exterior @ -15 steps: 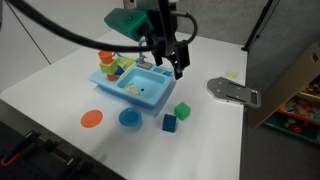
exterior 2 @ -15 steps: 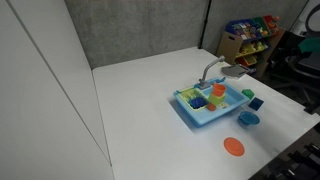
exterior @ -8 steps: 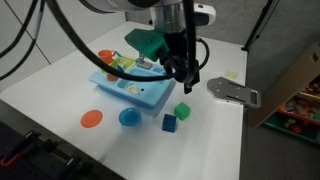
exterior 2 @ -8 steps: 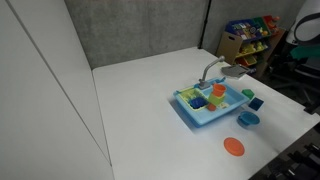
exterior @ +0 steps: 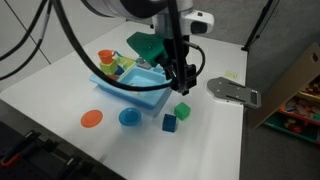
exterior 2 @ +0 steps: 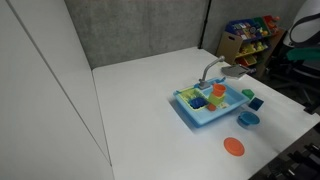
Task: Put the green block in the sink
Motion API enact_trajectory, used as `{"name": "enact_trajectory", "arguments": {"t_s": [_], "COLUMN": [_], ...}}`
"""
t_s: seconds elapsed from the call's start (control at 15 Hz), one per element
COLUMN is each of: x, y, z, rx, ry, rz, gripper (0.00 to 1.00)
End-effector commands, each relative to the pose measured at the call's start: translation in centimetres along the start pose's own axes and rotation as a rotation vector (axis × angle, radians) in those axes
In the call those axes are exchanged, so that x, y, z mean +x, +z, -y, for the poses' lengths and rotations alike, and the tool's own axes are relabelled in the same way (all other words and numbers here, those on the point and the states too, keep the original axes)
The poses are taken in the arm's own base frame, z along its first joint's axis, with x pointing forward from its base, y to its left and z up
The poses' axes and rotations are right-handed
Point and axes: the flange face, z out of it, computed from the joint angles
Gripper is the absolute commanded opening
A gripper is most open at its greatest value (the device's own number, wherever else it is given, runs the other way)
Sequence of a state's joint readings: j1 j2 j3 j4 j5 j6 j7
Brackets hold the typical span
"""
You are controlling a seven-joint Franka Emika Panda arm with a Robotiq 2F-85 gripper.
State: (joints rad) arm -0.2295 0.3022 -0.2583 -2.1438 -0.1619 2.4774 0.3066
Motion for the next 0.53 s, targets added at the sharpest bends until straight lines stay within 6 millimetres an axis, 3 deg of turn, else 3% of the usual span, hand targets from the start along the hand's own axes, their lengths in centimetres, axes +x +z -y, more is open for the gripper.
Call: {"name": "enact_trajectory", "arguments": {"t_s": [0.0, 0.47], "x": [1.6, 4.1], "y": [2.2, 7.0], "z": [1.2, 3.0], "rx": [0.056, 0.110], "ry": [0.001, -0.056], "rz": [0.007, 0.025], "gripper": [1.00, 1.00]}}
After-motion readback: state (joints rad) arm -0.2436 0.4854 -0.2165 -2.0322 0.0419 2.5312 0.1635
